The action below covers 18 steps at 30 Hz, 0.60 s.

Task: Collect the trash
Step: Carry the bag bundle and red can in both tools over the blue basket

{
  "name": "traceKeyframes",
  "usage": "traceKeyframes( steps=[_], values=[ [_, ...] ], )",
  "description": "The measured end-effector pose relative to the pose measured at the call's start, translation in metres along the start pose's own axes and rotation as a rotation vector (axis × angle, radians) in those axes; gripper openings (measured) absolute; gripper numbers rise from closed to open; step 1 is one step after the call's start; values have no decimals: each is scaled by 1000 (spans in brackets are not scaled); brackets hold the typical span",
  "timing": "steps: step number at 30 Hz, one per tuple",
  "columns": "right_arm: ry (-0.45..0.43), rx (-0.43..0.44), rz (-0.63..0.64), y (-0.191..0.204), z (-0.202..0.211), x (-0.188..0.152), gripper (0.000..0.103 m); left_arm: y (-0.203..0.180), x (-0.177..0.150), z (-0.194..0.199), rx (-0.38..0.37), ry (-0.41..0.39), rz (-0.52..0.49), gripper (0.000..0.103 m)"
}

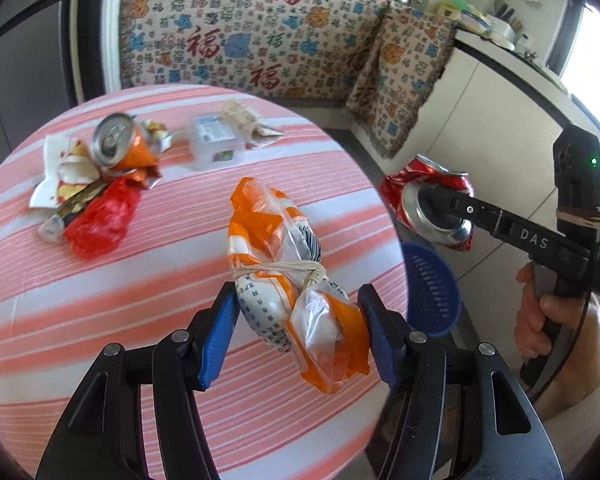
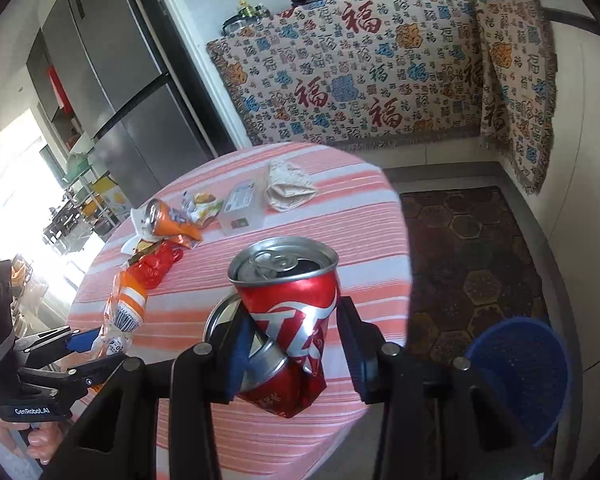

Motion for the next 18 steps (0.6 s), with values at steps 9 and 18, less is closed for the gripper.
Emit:
traceKeyframes(
  steps=[9,18],
  values=[
    [-19,-240,-41,-123,42,8,42,-106,23,-68,-154,41,-108,62],
    [36,-384,-189,-235,49,-34,42,-192,4,-148,-248,130,-181,62]
  ],
)
Point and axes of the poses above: each gripper's, at about its wrist camera, not at the fingertips, and z roughly against the way its jaws point, y to its left, x to its top, the point moved 5 cm from there along -z, roughly the way its jaws point, and after that the axes turned 6 degrees about -y, right-handed, at the moved point
